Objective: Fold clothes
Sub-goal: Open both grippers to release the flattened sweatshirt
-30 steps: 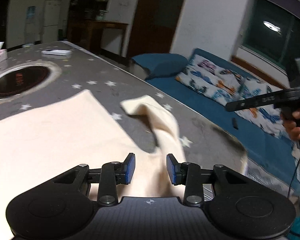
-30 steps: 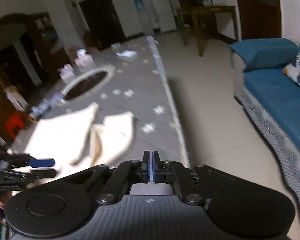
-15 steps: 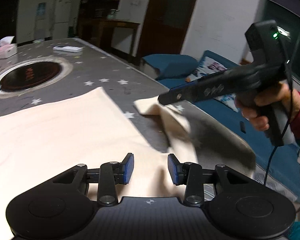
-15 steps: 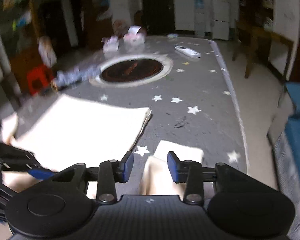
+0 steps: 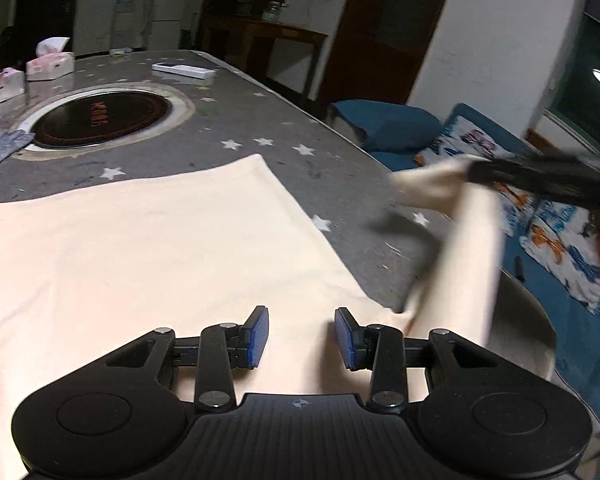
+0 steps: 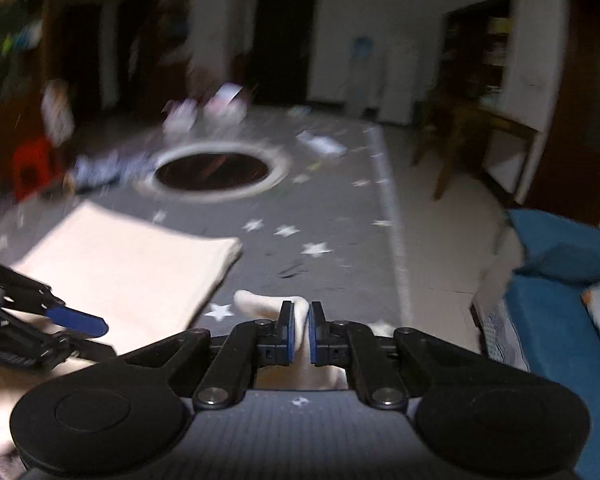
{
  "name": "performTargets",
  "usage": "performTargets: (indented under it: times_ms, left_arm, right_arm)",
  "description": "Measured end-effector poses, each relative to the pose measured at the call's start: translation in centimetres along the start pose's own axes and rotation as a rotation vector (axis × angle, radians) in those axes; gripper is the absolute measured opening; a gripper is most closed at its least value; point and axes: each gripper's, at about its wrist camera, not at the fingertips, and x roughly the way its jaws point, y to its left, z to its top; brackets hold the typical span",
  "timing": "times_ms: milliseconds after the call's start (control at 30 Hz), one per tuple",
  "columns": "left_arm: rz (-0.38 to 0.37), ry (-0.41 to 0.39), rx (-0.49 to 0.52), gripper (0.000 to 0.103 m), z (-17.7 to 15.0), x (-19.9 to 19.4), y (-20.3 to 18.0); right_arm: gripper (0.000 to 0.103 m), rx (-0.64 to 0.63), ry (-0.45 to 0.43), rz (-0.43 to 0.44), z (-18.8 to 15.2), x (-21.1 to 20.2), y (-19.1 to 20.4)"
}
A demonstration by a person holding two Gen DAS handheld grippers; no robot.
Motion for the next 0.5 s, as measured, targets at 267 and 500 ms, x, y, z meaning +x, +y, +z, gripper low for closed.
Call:
performTargets:
  times_ms: [267, 500]
  left_arm:
    - [0.064, -0.011, -0.038, 0.040, 0.8, 0.5, 0.5]
    - [0.102, -0.024, -0.035, 0.040, 0.6, -0.8, 0.8]
  right_arm:
    - [0.014, 0.238, 0.133, -0.140, -7.7, -4.2, -6.2]
    - [0.022, 0.183, 0.132, -0.058, -6.5, -2.9, -5.5]
